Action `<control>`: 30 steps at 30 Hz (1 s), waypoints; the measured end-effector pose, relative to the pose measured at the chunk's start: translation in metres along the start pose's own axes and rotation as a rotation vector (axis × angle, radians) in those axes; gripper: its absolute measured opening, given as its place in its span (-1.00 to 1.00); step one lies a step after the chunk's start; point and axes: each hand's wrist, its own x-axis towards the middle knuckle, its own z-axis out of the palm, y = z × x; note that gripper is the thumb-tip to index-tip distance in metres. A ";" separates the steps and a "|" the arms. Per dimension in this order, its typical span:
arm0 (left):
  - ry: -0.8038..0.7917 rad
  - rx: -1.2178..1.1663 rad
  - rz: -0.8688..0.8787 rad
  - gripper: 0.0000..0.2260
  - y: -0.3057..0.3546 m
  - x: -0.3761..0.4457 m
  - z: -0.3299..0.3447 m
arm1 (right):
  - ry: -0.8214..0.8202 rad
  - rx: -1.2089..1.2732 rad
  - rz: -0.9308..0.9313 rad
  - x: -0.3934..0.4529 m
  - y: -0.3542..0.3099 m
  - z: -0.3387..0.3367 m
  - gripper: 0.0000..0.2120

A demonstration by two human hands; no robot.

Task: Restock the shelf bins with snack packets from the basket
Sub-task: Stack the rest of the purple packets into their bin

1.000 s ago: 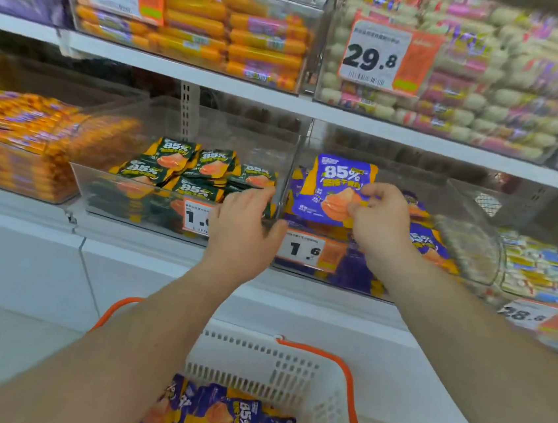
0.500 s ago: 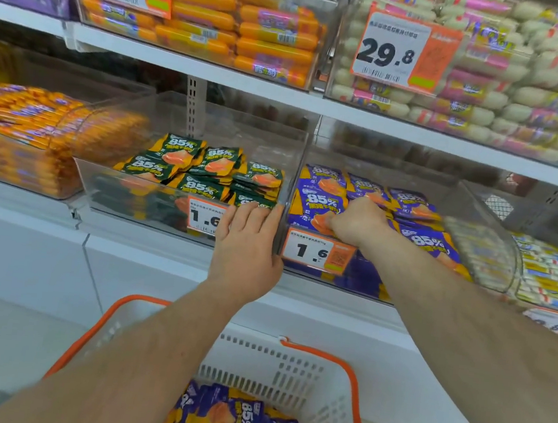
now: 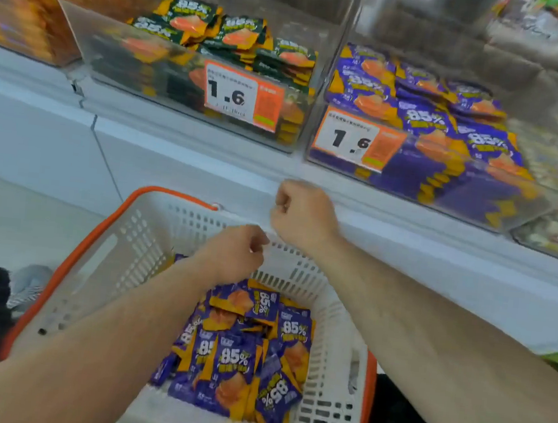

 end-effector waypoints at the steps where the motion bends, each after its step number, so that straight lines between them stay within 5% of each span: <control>1: -0.133 0.058 -0.043 -0.71 -0.010 -0.003 0.008 | -0.193 -0.001 0.137 -0.007 0.013 0.022 -0.90; 4: -0.285 0.149 -0.100 -0.75 -0.030 -0.011 0.030 | -0.639 -0.015 0.396 -0.044 0.050 0.080 -0.78; 8: -0.336 0.120 -0.148 -0.74 -0.043 -0.015 0.046 | -1.037 -0.234 0.416 -0.097 0.079 0.129 -0.69; 17: -0.345 0.125 -0.237 -0.74 -0.054 -0.012 0.052 | -1.042 -0.157 0.391 -0.124 0.091 0.167 -0.94; 23: -0.340 0.104 -0.271 -0.69 -0.059 -0.009 0.055 | -0.948 -0.045 0.530 -0.119 0.097 0.168 -0.70; 30: -0.177 -0.066 -0.329 -0.61 -0.057 -0.011 0.059 | -0.934 -0.162 0.403 -0.083 0.075 0.113 -0.69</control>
